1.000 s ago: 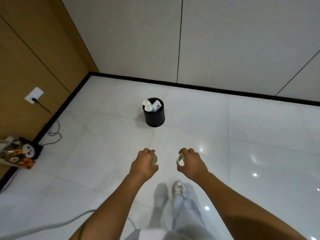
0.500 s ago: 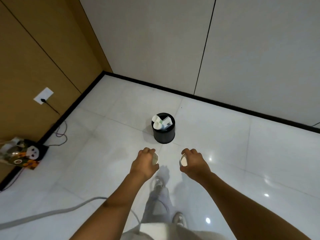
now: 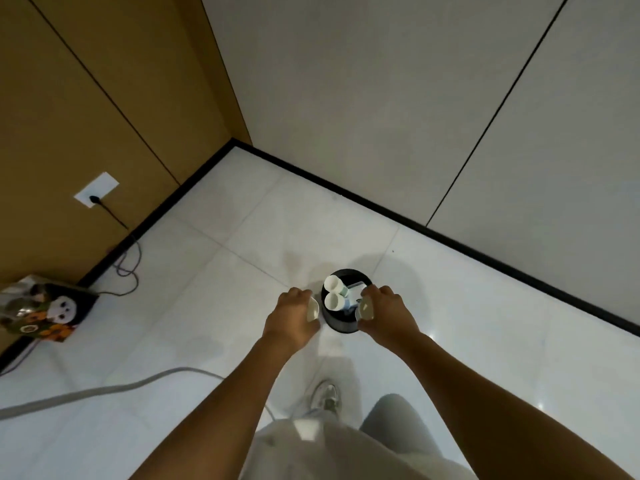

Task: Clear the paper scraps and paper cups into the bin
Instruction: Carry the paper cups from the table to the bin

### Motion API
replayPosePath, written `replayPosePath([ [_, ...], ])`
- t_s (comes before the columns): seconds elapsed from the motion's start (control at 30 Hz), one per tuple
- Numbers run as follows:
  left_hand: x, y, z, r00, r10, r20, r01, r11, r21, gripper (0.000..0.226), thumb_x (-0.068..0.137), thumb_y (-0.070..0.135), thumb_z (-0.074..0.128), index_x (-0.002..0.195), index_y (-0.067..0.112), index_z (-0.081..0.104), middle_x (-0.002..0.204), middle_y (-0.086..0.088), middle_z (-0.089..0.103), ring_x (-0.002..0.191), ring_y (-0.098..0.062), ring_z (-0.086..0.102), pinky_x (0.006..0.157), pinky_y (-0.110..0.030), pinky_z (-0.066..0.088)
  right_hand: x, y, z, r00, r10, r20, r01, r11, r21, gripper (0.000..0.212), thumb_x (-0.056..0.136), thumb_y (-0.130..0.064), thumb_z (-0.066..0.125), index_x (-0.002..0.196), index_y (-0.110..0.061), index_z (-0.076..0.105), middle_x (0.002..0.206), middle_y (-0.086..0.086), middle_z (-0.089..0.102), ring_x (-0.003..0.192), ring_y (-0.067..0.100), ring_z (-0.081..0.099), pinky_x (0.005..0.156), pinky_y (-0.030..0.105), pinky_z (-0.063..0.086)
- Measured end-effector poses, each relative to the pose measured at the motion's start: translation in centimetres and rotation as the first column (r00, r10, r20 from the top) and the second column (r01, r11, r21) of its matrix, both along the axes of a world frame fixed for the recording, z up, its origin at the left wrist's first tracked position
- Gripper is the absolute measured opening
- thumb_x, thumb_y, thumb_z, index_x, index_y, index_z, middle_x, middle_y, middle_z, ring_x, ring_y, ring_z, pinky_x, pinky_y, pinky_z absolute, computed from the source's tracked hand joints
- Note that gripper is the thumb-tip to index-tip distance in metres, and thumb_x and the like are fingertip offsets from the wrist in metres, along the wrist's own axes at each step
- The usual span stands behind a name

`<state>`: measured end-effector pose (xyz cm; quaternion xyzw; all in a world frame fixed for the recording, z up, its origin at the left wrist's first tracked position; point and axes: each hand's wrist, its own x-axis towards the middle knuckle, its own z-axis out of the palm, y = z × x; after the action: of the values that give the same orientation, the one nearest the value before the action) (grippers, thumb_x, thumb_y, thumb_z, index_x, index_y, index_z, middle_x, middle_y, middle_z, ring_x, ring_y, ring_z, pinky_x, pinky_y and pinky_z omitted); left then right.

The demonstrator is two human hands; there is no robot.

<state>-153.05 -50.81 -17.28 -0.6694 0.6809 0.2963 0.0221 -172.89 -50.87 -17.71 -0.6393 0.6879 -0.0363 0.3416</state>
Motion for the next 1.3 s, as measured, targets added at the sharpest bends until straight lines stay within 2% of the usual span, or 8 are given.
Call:
replayPosePath([
  [0.2, -1.2, -6.9, -1.3, 0.992, 0.126, 0.006, -0.126, 0.991, 0.050, 0.061, 0.087, 0.034, 0.060, 0.141, 0.017, 0.037, 0.137, -0.003, 0.041, 0.126, -0.022, 0.038, 0.097, -0.036, 0.045, -1.4, -9.5, -0.7, 0.992, 0.126, -0.027, -0.124, 0.990, 0.063, 0.049, 0.081, -0.021, 0.066, 0.126, -0.016, 0.046, 0.120, 0.008, 0.049, 0.109, 0.027, 0.048, 0.087, 0.035, 0.049],
  [0.33, -3.2, -10.6, -2.9, 0.940, 0.340, -0.022, -0.337, 0.937, 0.087, 0.059, 0.087, 0.034, 0.061, 0.139, 0.016, 0.039, 0.136, -0.004, 0.042, 0.126, -0.022, 0.038, 0.097, -0.037, 0.045, -3.0, -16.1, -2.0, 0.950, 0.308, -0.050, -0.301, 0.947, 0.110, 0.055, 0.077, -0.023, 0.070, 0.127, -0.017, 0.046, 0.120, 0.008, 0.048, 0.111, 0.027, 0.047, 0.087, 0.038, 0.050],
  [0.57, -8.3, -13.9, -4.9, 0.722, 0.687, -0.081, -0.666, 0.722, 0.186, 0.058, 0.084, 0.025, 0.063, 0.137, 0.017, 0.041, 0.136, -0.003, 0.042, 0.127, -0.021, 0.037, 0.097, -0.035, 0.043, -4.8, -25.4, -3.7, 0.833, 0.552, -0.041, -0.541, 0.828, 0.147, 0.050, 0.080, -0.024, 0.069, 0.124, -0.021, 0.046, 0.119, 0.006, 0.047, 0.109, 0.025, 0.046, 0.084, 0.035, 0.050],
  [0.77, -9.2, -14.5, -8.8, 0.538, 0.841, -0.066, -0.815, 0.538, 0.217, 0.059, 0.086, 0.029, 0.061, 0.139, 0.018, 0.038, 0.139, -0.002, 0.039, 0.128, -0.020, 0.035, 0.094, -0.034, 0.041, -3.9, -29.5, -7.2, 0.693, 0.719, -0.059, -0.699, 0.690, 0.188, 0.052, 0.082, -0.025, 0.067, 0.128, -0.019, 0.044, 0.125, 0.006, 0.046, 0.114, 0.026, 0.044, 0.087, 0.039, 0.050],
  [0.83, -9.1, -14.8, -9.9, 0.491, 0.868, -0.079, -0.843, 0.496, 0.209, 0.058, 0.086, 0.029, 0.061, 0.139, 0.018, 0.038, 0.139, -0.001, 0.039, 0.128, -0.020, 0.035, 0.093, -0.033, 0.040, -3.2, -30.3, -8.0, 0.678, 0.733, -0.057, -0.716, 0.676, 0.175, 0.052, 0.082, -0.025, 0.067, 0.129, -0.019, 0.044, 0.127, 0.006, 0.046, 0.115, 0.027, 0.044, 0.088, 0.039, 0.050],
  [1.0, -8.7, -15.6, -17.3, 0.353, 0.930, -0.098, -0.908, 0.366, 0.203, 0.060, 0.084, 0.026, 0.065, 0.138, 0.014, 0.041, 0.138, -0.007, 0.041, 0.127, -0.025, 0.036, 0.096, -0.034, 0.038, -0.4, -31.6, -15.0, 0.615, 0.789, -0.010, -0.774, 0.606, 0.184, 0.052, 0.082, -0.020, 0.070, 0.128, -0.016, 0.047, 0.127, 0.009, 0.047, 0.114, 0.029, 0.047, 0.092, 0.037, 0.047],
  [1.1, -8.5, -15.6, -22.1, 0.283, 0.952, -0.116, -0.927, 0.303, 0.220, 0.060, 0.085, 0.028, 0.066, 0.137, 0.012, 0.042, 0.137, -0.008, 0.042, 0.127, -0.026, 0.038, 0.098, -0.033, 0.037, 0.6, -31.6, -20.2, 0.621, 0.783, 0.036, -0.773, 0.603, 0.197, 0.053, 0.079, -0.017, 0.069, 0.128, -0.017, 0.048, 0.127, 0.007, 0.046, 0.113, 0.028, 0.046, 0.088, 0.033, 0.043],
  [1.3, -7.3, -15.0, -31.3, 0.240, 0.965, -0.108, -0.932, 0.260, 0.252, 0.057, 0.085, 0.029, 0.066, 0.135, 0.012, 0.044, 0.135, -0.009, 0.045, 0.124, -0.026, 0.041, 0.094, -0.031, 0.039, 3.5, -31.5, -30.4, 0.575, 0.818, -0.022, -0.790, 0.562, 0.243, 0.058, 0.078, -0.021, 0.070, 0.131, -0.019, 0.045, 0.128, 0.009, 0.047, 0.115, 0.031, 0.048, 0.084, 0.033, 0.043],
])
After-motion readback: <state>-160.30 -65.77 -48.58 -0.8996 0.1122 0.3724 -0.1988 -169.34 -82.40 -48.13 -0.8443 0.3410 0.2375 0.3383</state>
